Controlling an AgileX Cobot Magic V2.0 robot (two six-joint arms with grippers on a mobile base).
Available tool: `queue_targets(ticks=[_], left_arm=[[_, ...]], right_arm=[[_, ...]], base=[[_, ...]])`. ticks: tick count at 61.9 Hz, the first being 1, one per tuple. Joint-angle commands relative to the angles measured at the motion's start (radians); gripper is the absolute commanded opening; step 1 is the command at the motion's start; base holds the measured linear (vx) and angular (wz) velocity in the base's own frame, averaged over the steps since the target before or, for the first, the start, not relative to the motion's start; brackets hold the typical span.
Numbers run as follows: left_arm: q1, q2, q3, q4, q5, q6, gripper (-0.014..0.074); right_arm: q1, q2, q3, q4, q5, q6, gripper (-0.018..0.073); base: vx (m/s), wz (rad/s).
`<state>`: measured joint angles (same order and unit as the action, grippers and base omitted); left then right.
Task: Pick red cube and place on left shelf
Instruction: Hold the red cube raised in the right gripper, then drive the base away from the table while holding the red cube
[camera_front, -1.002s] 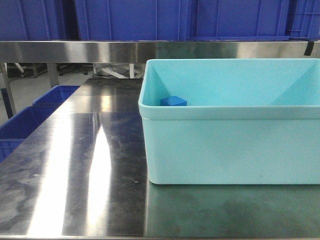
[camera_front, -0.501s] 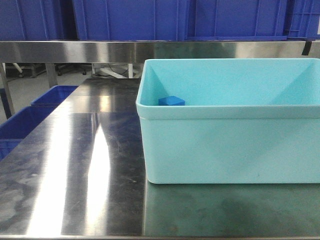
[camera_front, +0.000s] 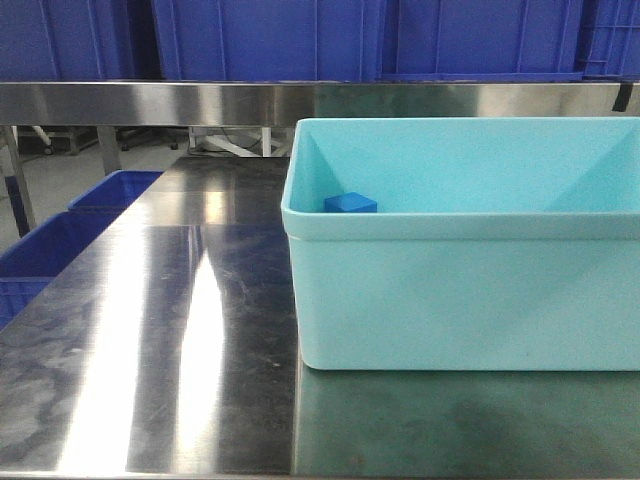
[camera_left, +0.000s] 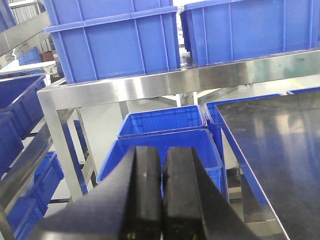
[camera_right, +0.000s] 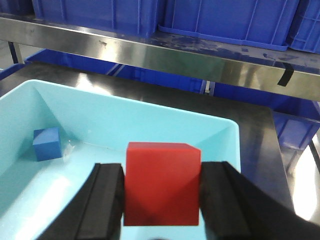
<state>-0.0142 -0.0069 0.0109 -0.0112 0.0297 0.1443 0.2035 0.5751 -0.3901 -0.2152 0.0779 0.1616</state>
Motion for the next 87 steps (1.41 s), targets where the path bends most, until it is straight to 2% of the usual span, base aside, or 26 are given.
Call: queue_targets(ticks=[1,87], left_arm=[[-0.005,0.0,0.022,-0.005,-0.09,0.001,0.0106],[-0.005,0.0,0.022,-0.005,-0.09,0.001,0.0106]], right_arm=[[-0.007,-0.002,-0.028,-0.003,-0.085,-0.006,0.0058],[-0.007,-0.002,-0.028,-0.003,-0.084,-0.006,0.0058]], base=[[0.0,0.0],[-0.01,0.04]])
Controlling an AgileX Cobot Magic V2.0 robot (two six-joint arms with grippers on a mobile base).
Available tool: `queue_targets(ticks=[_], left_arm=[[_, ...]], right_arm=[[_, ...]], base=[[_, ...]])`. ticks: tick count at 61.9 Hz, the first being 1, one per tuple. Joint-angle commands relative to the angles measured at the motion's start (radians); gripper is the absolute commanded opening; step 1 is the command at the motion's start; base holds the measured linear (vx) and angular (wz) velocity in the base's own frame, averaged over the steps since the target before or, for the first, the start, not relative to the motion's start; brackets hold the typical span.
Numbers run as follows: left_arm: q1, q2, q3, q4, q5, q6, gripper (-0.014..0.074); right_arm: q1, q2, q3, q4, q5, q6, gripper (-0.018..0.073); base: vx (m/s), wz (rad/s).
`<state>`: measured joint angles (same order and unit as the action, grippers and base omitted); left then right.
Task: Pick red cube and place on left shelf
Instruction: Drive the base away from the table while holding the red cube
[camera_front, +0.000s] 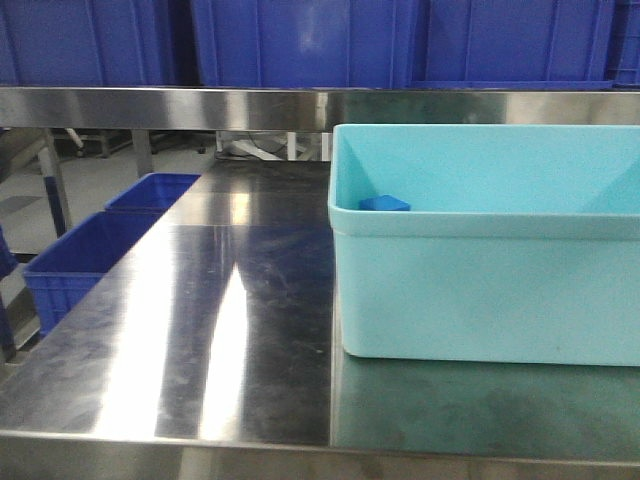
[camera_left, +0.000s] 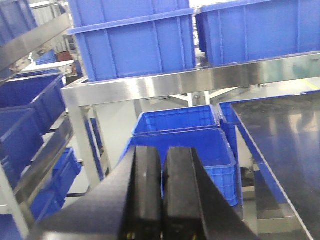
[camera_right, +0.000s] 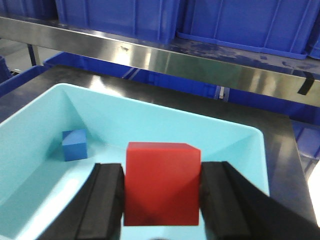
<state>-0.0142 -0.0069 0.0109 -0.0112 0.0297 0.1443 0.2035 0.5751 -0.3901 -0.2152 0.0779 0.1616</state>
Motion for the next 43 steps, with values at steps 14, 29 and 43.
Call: queue_targets(ticks=[14,29,43], left_arm=[[-0.005,0.0,0.022,-0.005,-0.09,0.001,0.0106],[-0.005,0.0,0.022,-0.005,-0.09,0.001,0.0106],[-0.005,0.0,0.022,-0.005,-0.09,0.001,0.0106]], right_arm=[[-0.007,-0.002,-0.028,-0.003,-0.084,-0.006,0.0058],[-0.007,-0.002,-0.028,-0.003,-0.084,-0.006,0.0058],[-0.007,-0.002,-0.028,-0.003,-0.084,-0.006,0.0058]], base=[[-0.09,0.14],[-0.13,0.15],[-0.17,0.11]])
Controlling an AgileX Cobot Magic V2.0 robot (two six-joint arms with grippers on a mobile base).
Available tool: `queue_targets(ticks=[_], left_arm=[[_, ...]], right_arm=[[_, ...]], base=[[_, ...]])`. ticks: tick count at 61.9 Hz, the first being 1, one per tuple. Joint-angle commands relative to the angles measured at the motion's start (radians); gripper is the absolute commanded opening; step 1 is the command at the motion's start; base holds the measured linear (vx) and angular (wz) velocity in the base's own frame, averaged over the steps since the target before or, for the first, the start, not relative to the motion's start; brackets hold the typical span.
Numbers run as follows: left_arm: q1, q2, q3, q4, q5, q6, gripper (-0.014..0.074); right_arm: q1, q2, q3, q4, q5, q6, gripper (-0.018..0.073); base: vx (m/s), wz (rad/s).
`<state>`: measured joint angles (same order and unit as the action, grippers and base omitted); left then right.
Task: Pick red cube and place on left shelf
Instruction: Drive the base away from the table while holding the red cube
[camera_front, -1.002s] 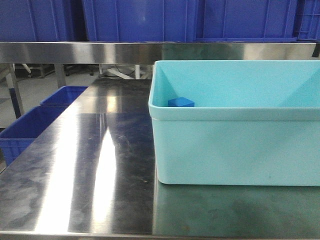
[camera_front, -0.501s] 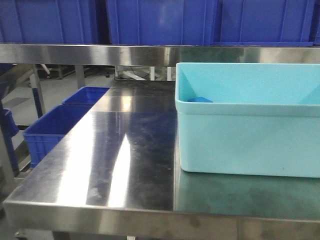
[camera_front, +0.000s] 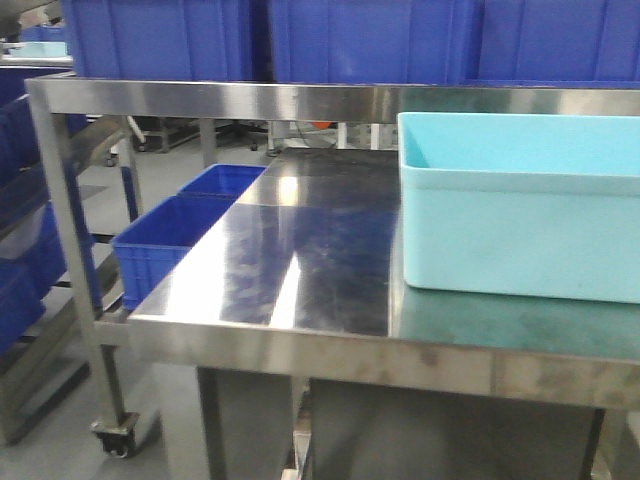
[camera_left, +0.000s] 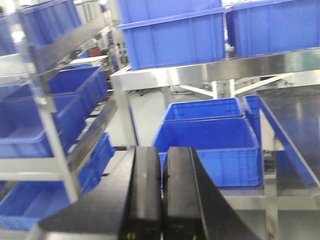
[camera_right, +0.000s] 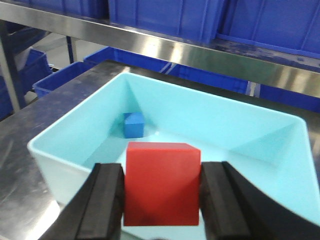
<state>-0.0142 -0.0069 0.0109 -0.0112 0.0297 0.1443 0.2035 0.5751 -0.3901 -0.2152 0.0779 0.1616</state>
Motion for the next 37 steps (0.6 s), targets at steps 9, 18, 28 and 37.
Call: queue_targets(ticks=[9,18,28,37], left_arm=[[-0.005,0.0,0.022,-0.005,-0.09,0.001,0.0106],[-0.005,0.0,0.022,-0.005,-0.09,0.001,0.0106],[-0.005,0.0,0.022,-0.005,-0.09,0.001,0.0106],[-0.005,0.0,0.022,-0.005,-0.09,0.001,0.0106]], right_arm=[[-0.007,-0.002,-0.028,-0.003,-0.084,-0.006,0.0058],[-0.007,-0.002,-0.028,-0.003,-0.084,-0.006,0.0058],[-0.007,-0.002,-0.028,-0.003,-0.084,-0.006,0.0058],[-0.007,-0.002,-0.028,-0.003,-0.084,-0.006,0.0058]], base=[[-0.19,0.27],[-0.19,0.28],[-0.19,0.27],[-0.18,0.3]])
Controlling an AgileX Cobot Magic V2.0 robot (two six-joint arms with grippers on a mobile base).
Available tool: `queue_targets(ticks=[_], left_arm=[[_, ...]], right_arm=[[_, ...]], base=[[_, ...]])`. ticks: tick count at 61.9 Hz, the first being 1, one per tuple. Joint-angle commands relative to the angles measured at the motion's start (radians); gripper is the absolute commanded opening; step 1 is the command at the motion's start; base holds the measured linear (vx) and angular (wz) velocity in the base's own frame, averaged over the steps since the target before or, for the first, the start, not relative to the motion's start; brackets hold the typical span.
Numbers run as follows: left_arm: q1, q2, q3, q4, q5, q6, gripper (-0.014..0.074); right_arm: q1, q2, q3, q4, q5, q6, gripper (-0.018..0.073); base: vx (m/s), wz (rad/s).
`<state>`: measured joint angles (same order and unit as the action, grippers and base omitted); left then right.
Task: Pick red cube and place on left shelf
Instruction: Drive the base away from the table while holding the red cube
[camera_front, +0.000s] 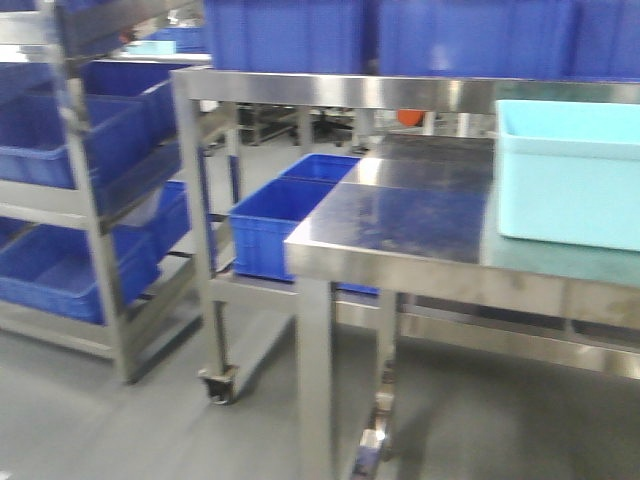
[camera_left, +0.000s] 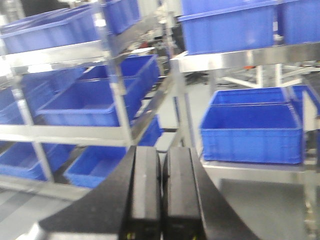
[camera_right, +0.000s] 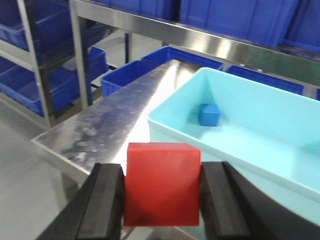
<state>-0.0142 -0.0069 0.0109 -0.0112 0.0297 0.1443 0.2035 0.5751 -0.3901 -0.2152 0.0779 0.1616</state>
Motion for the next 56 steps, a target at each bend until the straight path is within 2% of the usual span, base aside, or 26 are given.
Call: queue_targets(ticks=[1,56], left_arm=[[-0.005,0.0,0.022,-0.005,-0.09,0.001,0.0106],[-0.005,0.0,0.022,-0.005,-0.09,0.001,0.0106]], right_arm=[[-0.007,-0.002,-0.028,-0.003,-0.084,-0.006,0.0058],[-0.007,-0.002,-0.028,-0.003,-0.084,-0.006,0.0058]], base=[[-0.18,0.19],[-0.17,0.45]])
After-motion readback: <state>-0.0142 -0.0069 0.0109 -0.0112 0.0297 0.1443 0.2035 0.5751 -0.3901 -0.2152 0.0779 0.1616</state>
